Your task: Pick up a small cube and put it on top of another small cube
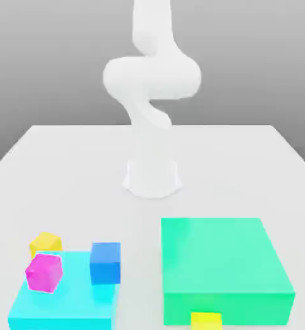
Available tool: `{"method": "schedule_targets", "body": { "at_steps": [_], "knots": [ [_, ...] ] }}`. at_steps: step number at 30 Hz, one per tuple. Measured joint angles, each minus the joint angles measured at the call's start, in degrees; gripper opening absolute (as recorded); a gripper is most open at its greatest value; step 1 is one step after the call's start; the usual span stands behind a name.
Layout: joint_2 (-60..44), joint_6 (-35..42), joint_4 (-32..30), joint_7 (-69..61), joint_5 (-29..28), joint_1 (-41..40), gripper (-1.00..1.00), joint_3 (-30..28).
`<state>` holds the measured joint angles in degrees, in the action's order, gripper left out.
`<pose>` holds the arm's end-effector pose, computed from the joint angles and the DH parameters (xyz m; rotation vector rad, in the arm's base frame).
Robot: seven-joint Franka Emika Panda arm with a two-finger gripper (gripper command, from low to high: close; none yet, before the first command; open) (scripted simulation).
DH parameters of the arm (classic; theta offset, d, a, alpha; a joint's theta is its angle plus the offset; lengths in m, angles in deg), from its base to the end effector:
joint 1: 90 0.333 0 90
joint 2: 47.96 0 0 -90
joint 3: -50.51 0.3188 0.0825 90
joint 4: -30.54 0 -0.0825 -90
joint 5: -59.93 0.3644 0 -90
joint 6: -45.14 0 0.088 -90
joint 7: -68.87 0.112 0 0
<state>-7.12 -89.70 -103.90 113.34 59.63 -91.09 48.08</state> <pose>0.3620 -0.0277 0.6611 -2.4790 1.1002 -0.9427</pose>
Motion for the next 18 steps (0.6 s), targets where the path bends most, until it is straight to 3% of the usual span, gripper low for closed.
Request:
{"method": "schedule_targets", "body": {
  "at_steps": [10, 18],
  "knots": [
    [-21.1, -13.0, -11.1, -6.8, 0.2, -4.9, 0.00, -11.0],
    [-37.9, -23.1, -19.8, -14.4, 3.6, -10.6, 0.00, -18.4]
  ]
}}
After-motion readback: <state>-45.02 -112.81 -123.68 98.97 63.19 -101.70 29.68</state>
